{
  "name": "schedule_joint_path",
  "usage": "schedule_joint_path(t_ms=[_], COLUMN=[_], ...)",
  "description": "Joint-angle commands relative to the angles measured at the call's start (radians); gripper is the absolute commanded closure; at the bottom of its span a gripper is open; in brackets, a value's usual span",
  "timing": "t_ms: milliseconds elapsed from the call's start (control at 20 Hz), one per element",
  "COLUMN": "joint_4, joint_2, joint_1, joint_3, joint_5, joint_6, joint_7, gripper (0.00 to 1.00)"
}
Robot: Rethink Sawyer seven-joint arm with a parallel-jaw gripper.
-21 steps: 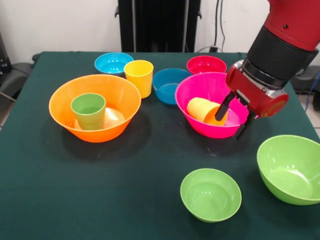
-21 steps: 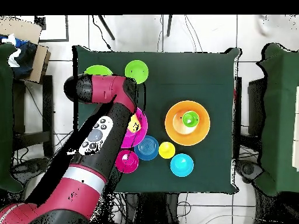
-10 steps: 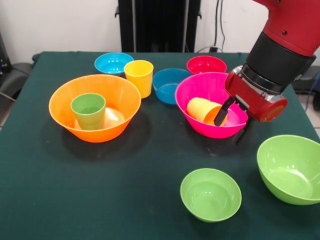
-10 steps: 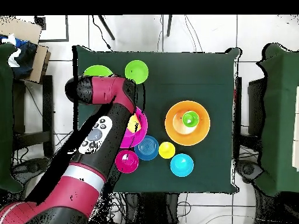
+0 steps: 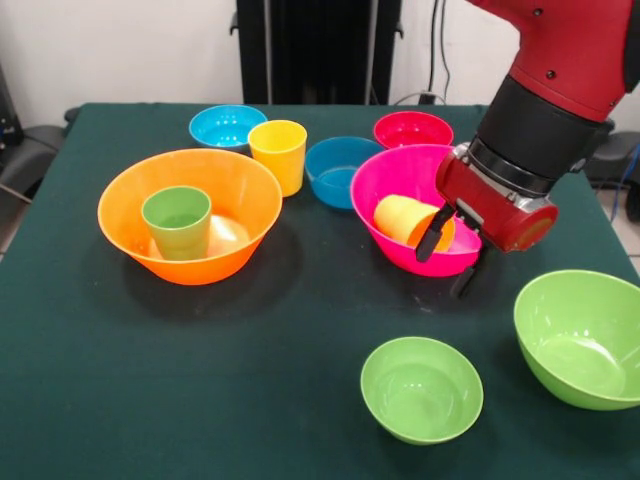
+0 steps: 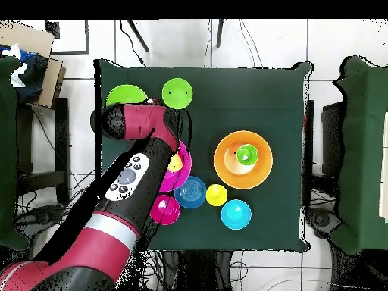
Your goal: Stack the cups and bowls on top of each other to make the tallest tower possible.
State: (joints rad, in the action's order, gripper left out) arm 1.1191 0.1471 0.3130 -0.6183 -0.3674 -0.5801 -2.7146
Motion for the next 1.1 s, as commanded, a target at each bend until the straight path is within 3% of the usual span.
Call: schedule_joint_path(t_ms=[50,350,750,1100], joint_4=[0.098,0.133,0.210,0.233], joint_2=[-0.005,-0.002,0.073,0.108], joint_1=[-0.010,0.000,0.077,0.100], joint_3=[0.106,0.109,0.107,0.099], joint_5=[-0.004,-0.018,-0.080,-0.109], joint_6=[0.056,0.061,-0.065,-0.133], joint_7=[-0.137,-0.155,-0.228,-0.208], gripper=[0.00,0.00,0.00,0.00])
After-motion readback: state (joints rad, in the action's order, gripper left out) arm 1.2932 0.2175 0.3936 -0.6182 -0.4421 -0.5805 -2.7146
